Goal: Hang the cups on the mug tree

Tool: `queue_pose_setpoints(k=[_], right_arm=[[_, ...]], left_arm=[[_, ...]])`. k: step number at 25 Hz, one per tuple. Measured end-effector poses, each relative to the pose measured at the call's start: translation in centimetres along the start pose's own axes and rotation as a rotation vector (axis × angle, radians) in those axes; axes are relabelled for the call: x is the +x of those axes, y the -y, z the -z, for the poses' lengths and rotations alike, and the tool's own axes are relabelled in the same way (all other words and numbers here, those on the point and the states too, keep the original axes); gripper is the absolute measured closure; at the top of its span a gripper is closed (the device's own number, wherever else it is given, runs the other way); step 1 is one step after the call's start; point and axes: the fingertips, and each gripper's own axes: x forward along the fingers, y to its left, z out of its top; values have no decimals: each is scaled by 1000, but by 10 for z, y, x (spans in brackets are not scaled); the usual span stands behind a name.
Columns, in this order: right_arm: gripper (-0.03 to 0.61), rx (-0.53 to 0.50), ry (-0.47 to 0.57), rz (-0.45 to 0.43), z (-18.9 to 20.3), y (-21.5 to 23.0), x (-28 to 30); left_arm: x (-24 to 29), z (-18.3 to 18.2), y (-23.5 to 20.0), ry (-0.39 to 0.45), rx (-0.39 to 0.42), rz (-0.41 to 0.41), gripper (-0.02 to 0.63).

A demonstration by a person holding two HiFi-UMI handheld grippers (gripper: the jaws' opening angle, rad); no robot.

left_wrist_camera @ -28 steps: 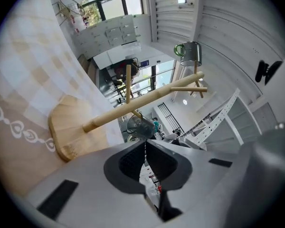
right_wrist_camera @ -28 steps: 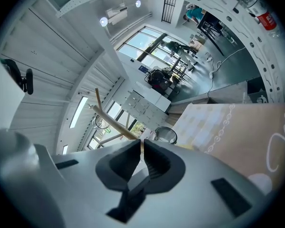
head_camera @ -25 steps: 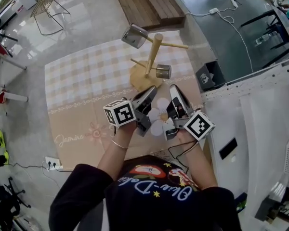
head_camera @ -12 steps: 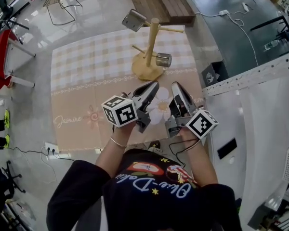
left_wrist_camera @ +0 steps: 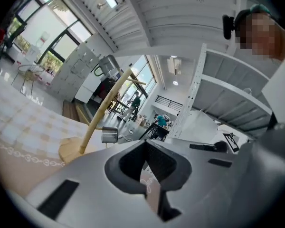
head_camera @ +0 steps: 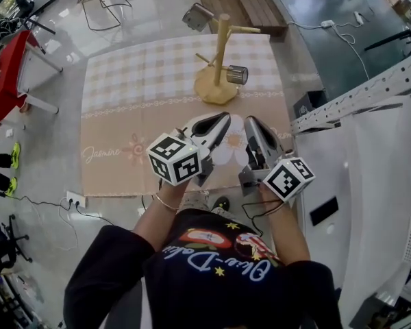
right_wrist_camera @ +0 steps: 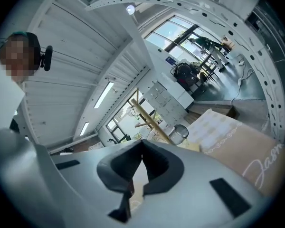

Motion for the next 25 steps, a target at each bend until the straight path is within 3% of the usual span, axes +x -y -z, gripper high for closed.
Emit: queue_pose_setpoints(k=[5,15,25], right_arm=[[569,-64,-22,-50,4,-18,-7],[569,-170,-39,-112,7,-47,-30],[569,-240,-84,-172,17,-67,-57]], left_arm=[[-15,-7,14,5,120,-56,606],[-39,-9,45,-5,281,-136,606],[-66,0,71,10,313,-195,606]])
